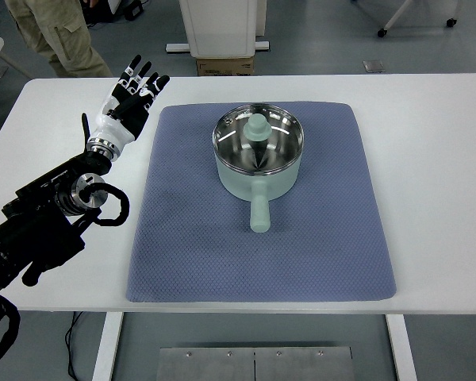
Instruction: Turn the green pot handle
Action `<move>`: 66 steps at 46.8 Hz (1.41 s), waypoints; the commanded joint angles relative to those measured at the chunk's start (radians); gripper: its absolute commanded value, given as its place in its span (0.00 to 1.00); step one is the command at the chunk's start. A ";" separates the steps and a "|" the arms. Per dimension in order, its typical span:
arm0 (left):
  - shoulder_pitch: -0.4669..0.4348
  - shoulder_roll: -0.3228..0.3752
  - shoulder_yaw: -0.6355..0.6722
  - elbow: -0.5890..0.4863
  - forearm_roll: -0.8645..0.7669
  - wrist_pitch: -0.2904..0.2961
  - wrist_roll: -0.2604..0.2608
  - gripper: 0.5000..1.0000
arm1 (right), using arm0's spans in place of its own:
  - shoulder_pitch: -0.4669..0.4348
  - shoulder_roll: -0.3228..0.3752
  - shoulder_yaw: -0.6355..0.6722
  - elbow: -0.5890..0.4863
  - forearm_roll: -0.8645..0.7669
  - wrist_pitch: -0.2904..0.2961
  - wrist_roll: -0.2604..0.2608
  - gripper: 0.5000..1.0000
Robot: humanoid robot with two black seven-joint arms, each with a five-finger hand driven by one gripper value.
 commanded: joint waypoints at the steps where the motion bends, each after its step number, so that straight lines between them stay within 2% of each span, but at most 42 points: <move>1: 0.000 0.000 -0.001 0.000 -0.001 0.000 -0.001 1.00 | 0.000 0.000 0.000 0.000 0.000 0.000 0.000 1.00; 66: -0.008 0.003 -0.006 0.000 -0.004 0.001 -0.002 1.00 | 0.000 0.000 0.000 0.000 0.000 0.000 0.000 1.00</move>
